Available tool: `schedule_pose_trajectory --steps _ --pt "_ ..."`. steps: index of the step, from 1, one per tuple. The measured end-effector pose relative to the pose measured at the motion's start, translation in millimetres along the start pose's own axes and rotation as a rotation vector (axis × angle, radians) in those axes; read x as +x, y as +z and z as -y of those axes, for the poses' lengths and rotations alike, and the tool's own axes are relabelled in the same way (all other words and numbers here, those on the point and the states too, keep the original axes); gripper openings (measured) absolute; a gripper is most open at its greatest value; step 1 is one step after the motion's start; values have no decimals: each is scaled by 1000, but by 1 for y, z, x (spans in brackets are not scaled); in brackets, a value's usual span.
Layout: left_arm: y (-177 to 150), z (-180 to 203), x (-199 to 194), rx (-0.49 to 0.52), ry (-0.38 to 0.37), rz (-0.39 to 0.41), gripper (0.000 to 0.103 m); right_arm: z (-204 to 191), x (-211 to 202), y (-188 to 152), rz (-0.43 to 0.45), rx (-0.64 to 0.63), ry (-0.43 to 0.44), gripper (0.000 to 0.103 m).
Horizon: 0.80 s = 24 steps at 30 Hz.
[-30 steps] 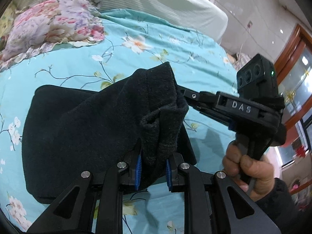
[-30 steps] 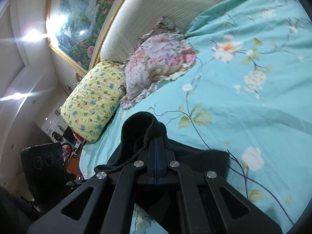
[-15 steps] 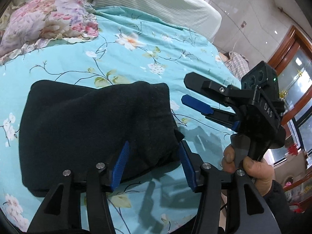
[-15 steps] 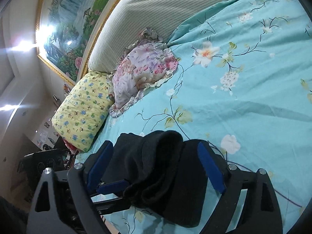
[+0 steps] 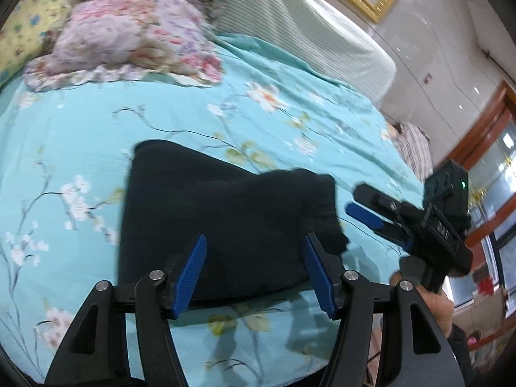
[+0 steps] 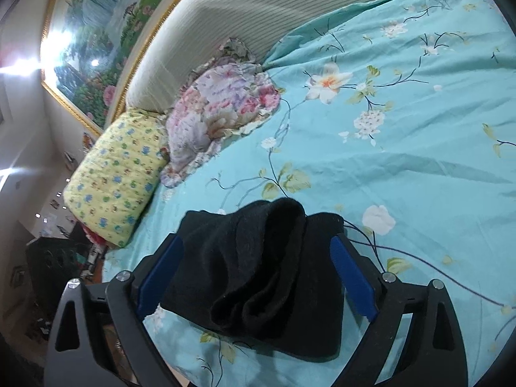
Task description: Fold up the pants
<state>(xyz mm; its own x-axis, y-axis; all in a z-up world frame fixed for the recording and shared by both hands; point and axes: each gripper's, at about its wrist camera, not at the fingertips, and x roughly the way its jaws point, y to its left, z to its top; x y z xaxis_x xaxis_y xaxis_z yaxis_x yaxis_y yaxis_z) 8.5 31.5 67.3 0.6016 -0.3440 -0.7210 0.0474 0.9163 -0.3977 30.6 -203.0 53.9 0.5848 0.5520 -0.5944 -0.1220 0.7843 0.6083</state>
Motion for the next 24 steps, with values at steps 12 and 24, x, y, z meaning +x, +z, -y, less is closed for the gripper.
schedule_pose_trajectory --steps 12,24 --pt "6 -60 -17 -147 43 35 69 -29 13 -13 -49 -74 -152 98" --pt "8 -84 -7 -201 48 14 72 -26 23 -21 -73 -21 -217 98"
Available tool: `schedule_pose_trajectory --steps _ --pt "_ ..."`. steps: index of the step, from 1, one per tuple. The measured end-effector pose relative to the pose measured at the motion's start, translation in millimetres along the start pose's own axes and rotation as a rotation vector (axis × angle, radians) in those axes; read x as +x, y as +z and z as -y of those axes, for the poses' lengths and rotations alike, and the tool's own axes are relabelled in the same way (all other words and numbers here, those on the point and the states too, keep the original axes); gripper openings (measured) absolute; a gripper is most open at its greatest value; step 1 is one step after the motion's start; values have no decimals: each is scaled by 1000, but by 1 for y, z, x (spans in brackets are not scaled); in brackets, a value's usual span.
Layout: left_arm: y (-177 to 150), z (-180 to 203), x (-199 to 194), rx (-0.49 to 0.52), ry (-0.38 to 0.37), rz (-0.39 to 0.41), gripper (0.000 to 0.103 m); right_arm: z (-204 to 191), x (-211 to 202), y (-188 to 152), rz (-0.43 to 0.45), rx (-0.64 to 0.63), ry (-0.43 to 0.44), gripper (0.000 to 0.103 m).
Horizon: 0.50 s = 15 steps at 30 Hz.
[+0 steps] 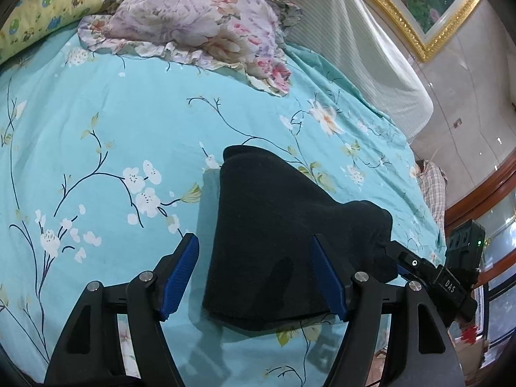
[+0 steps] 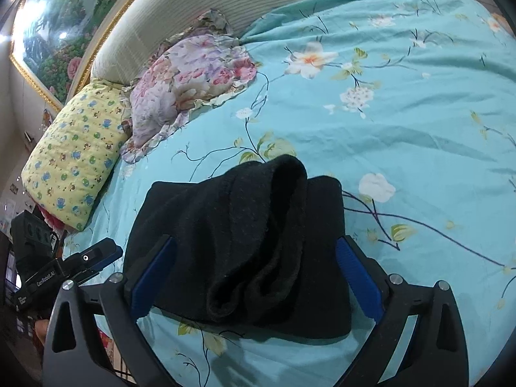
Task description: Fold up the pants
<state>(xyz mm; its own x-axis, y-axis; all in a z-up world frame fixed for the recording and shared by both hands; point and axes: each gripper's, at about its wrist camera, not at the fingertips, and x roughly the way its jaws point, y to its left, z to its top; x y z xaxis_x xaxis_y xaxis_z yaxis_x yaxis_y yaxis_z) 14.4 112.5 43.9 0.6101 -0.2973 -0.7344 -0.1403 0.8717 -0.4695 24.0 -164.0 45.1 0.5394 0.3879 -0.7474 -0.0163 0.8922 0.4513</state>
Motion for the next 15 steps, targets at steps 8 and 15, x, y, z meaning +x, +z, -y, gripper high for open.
schedule_pose_trajectory --steps 8,15 --pt "6 -5 18 -25 -15 -45 74 9 8 -4 -24 44 -21 98" --pt "6 -6 37 -45 -18 -90 76 16 19 -9 -51 70 -12 98"
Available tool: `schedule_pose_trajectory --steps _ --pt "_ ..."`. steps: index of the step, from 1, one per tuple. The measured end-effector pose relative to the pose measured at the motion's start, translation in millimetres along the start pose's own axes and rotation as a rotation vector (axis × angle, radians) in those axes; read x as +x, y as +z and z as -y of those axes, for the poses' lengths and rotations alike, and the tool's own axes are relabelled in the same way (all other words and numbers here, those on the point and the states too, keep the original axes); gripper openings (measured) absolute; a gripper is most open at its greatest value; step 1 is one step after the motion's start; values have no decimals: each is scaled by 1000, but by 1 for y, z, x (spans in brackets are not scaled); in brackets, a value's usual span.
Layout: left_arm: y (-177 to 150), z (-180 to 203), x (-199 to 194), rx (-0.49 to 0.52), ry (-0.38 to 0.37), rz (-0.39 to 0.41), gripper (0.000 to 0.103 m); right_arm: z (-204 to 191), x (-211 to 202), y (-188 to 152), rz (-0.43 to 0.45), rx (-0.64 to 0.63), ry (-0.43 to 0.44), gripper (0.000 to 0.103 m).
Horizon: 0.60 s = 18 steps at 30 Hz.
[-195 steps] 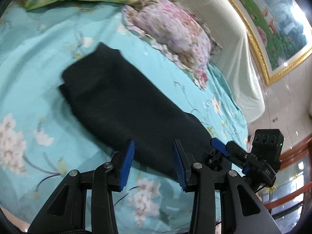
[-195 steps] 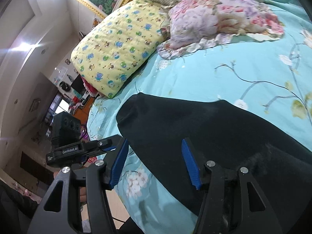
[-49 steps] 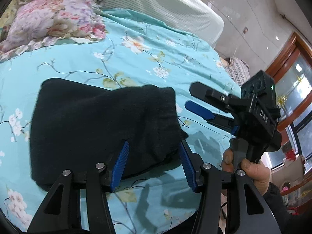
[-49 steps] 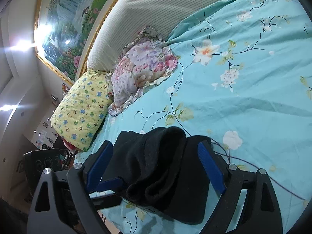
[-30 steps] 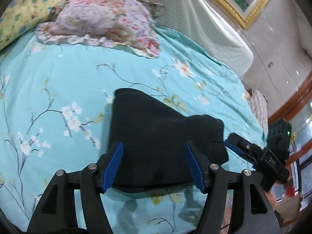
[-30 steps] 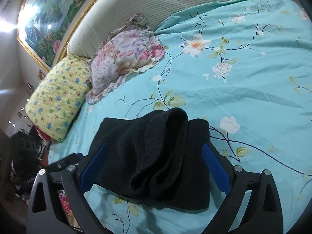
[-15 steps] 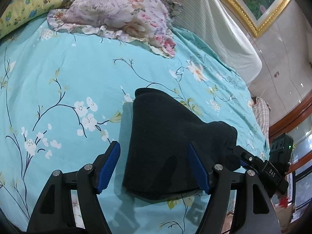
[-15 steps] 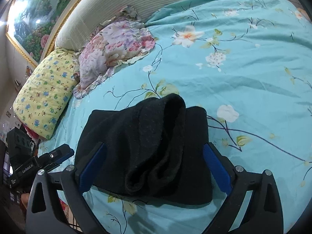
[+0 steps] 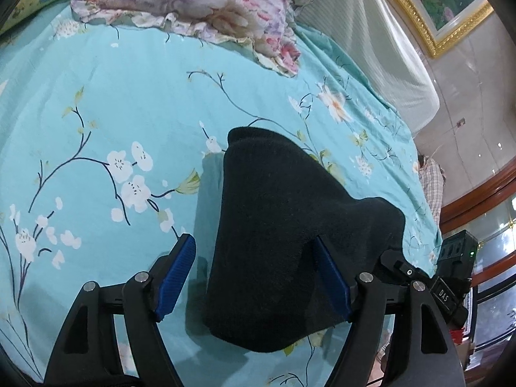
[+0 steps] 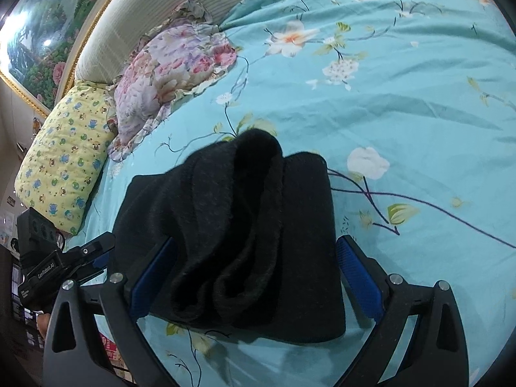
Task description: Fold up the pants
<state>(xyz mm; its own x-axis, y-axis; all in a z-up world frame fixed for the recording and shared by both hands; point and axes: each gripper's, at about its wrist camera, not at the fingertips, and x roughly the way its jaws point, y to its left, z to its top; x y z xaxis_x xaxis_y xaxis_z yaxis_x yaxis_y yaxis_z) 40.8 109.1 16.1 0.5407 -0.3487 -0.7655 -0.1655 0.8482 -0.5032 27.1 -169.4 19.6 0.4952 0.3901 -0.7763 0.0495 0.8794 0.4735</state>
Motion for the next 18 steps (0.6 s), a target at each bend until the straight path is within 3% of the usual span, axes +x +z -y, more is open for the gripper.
schedule_pose_trajectory --steps 2,14,18 --pt "0 -1 4 -5 2 -10 76 4 7 -2 -24 16 14 98" --pt "4 2 33 -21 -11 -63 79 26 6 -11 -5 43 113 60" --pt "5 7 41 -12 -10 -66 80 36 5 -11 -3 79 162 55"
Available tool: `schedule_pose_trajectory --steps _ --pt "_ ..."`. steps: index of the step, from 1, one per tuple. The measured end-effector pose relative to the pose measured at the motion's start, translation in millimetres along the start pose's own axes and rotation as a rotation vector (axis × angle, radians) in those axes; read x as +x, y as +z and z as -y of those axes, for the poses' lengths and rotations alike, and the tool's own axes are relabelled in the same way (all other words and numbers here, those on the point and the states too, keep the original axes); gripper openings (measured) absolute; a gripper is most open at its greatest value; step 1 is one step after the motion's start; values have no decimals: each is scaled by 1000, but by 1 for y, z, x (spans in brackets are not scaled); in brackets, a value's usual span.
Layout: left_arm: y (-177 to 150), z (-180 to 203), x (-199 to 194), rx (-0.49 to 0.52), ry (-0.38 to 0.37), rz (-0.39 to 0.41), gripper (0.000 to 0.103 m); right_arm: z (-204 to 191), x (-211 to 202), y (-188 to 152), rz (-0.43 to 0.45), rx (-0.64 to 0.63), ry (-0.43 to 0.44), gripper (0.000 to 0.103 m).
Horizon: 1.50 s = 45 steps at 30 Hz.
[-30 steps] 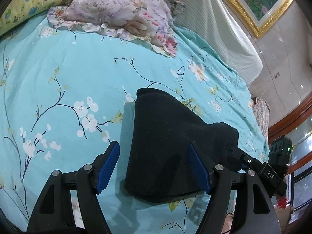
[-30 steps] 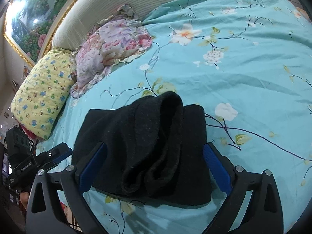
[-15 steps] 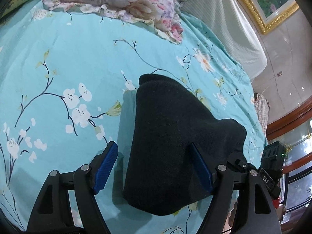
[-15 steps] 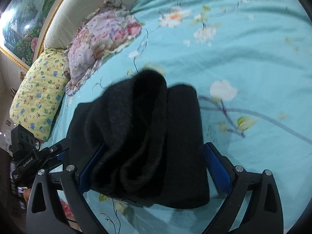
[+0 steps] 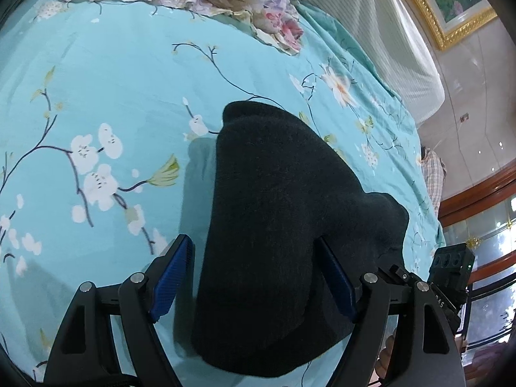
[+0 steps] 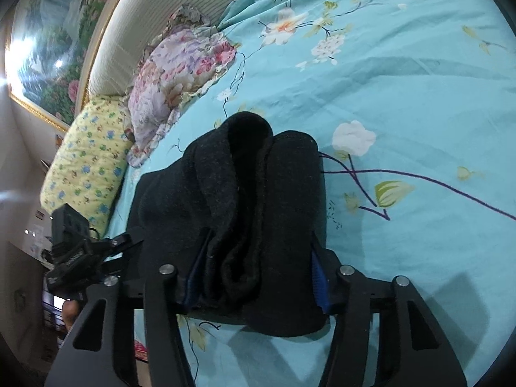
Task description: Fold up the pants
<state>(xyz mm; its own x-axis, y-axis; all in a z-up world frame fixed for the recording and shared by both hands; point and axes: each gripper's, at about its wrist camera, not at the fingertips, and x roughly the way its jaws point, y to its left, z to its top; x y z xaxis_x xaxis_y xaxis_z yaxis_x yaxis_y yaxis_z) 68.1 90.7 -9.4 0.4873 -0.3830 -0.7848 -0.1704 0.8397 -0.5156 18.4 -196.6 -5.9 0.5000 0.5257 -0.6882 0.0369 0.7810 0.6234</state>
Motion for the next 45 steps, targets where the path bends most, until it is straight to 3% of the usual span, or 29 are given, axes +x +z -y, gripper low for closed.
schedule_pose_trajectory --steps 8,14,26,45 --pt "-2 8 1 35 -10 17 47 -4 -1 -2 11 -20 5 54" --pt "-5 15 -14 60 -19 48 34 -15 -5 -3 21 -54 5 50" --pt "-3 12 -73 65 -19 165 32 -52 -8 5 33 -125 47 48" --pt "25 -50 -136 -18 99 321 32 -139 65 44 -39 -280 151 48"
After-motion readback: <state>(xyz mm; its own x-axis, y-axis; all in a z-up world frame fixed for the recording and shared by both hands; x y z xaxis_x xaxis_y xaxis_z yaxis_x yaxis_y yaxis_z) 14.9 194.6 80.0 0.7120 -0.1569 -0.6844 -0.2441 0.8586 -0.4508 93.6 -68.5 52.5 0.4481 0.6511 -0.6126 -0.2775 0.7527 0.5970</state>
